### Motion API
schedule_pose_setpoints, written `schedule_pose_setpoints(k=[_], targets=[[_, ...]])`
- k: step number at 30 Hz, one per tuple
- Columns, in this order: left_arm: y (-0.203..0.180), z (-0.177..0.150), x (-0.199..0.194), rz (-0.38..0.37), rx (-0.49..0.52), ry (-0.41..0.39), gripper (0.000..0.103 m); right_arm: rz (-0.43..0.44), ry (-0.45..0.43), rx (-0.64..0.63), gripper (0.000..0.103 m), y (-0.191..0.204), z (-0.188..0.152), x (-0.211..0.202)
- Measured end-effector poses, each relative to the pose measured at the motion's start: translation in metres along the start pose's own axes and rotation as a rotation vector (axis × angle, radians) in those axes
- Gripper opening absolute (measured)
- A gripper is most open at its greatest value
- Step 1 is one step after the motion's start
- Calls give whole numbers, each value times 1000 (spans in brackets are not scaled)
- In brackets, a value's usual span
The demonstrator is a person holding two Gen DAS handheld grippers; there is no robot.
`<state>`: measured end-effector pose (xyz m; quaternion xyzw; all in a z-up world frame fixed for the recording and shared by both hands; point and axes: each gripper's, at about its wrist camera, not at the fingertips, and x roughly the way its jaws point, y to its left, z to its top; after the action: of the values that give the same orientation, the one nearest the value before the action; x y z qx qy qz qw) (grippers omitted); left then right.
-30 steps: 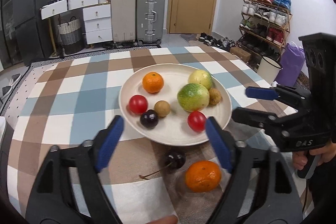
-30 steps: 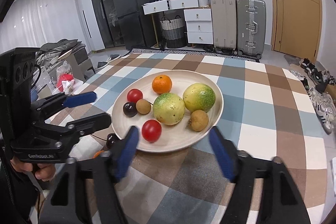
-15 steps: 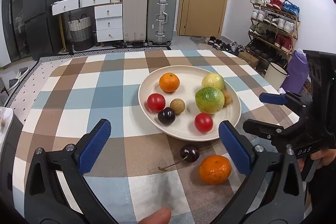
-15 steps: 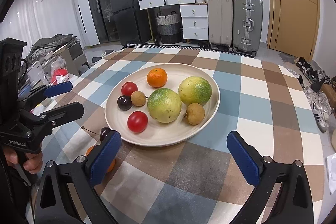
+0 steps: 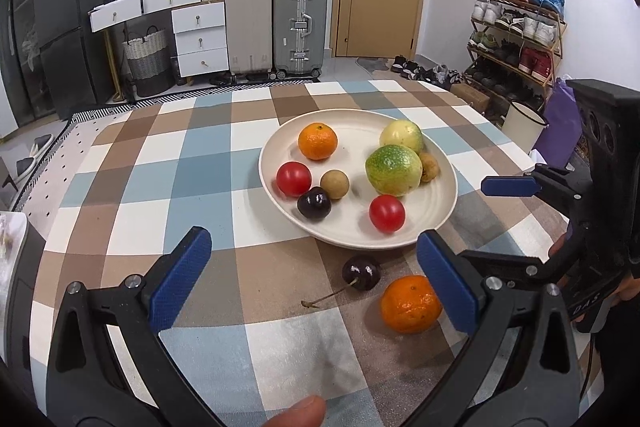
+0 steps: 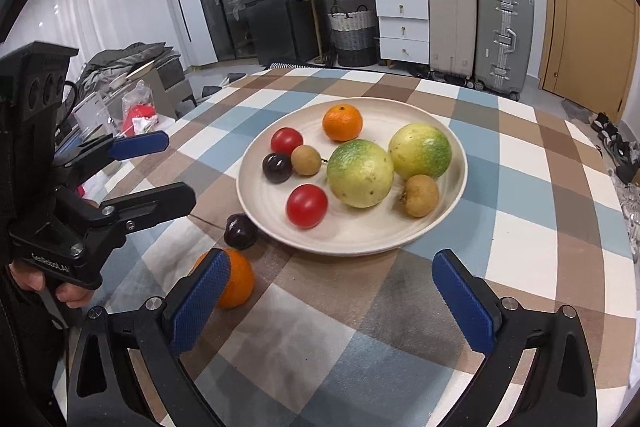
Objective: Organize fruits
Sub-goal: 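Withdraw both tools from the plate toward the cherry and orange, then grasp the orange with the right tool while the left tool grasps the dark cherry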
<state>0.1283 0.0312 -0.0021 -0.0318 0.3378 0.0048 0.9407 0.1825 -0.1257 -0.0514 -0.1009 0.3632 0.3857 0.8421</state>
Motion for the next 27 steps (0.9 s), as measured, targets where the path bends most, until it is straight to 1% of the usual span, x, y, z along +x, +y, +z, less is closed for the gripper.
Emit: schedule_pose_setpoints(k=[5, 12, 14, 15, 16, 20, 23, 25, 27], targets=[[3, 0, 0, 1, -15, -3, 102, 66, 26, -19, 102, 8, -3, 4], [10, 1, 3, 7, -46, 12, 102, 117, 67, -53, 101, 20, -8, 11], [11, 0, 2, 5, -47, 11, 102, 116, 77, -64, 96, 25, -9, 14], [11, 0, 3, 5, -46, 9, 102, 123, 82, -68, 90, 27, -9, 16], [11, 0, 3, 4, -45, 9, 102, 126, 87, -71, 87, 29, -10, 17], [10, -1, 8, 7, -46, 27, 102, 134, 103, -99, 86, 38, -13, 22], [7, -2, 8, 6, -36, 25, 102, 150, 112, -113, 80, 44, -14, 26], [7, -2, 11, 7, -35, 33, 102, 148, 121, -123, 74, 47, -15, 29], [6, -3, 13, 9, -35, 42, 102, 150, 121, -128, 71, 48, -14, 29]])
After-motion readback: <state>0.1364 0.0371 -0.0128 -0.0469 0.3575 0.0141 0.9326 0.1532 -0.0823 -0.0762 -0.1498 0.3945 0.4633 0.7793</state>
